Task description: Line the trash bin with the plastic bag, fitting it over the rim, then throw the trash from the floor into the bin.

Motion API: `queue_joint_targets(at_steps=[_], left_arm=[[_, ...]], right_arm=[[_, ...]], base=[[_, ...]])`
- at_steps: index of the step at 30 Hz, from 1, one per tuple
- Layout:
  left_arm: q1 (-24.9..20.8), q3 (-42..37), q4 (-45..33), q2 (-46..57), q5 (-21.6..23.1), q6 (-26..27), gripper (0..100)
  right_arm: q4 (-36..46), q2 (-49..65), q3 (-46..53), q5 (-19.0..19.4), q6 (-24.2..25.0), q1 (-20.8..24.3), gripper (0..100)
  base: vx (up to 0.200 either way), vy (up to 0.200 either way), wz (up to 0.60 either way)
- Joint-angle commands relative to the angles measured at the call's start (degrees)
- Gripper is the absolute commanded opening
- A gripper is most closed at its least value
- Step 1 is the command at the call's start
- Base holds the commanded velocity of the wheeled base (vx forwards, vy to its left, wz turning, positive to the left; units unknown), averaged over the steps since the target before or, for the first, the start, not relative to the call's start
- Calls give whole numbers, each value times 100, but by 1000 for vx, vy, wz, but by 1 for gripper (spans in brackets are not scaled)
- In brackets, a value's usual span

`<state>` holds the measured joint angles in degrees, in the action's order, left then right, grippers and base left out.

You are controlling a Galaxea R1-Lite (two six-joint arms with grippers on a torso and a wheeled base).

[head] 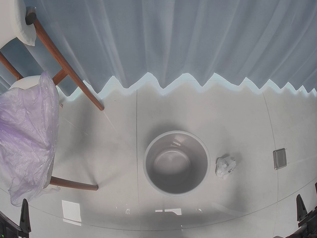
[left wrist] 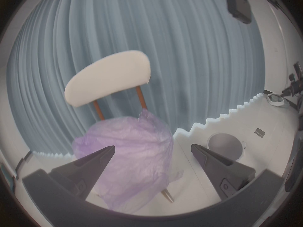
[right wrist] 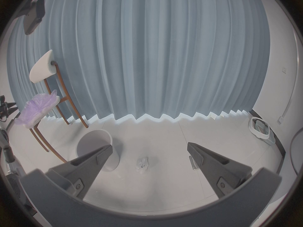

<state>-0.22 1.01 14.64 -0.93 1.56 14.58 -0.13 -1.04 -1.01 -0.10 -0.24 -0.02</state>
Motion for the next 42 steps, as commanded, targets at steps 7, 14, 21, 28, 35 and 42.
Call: queue_joint_targets(at_steps=[7, 14, 21, 28, 35, 42], left_arm=[[-4, 584, -348, 66, 512, 230, 100], [-31, 1191, -1570, 57, 696, -245, 100], [-75, 1797, -1605, -839, 1118, -386, 100], [83, 2465, -1578, -1938, 1039, 1, 100], [75, 2843, -1552, -2843, 1074, 423, 100], [-22, 3028, -1552, -3651, 1110, 1161, 100]], right_arm=[[-4, 104, 92, 1, -2, 2, 100], [-4, 104, 92, 1, -2, 2, 100], [-4, 104, 92, 1, 16, 2, 100], [-4, 104, 92, 1, 16, 2, 100], [-4, 104, 92, 10, 7, 2, 100], [-4, 104, 92, 10, 16, 2, 100]], base=[[0, 0, 0], [0, 0, 0], [0, 0, 0], [0, 0, 0], [0, 0, 0], [0, 0, 0]])
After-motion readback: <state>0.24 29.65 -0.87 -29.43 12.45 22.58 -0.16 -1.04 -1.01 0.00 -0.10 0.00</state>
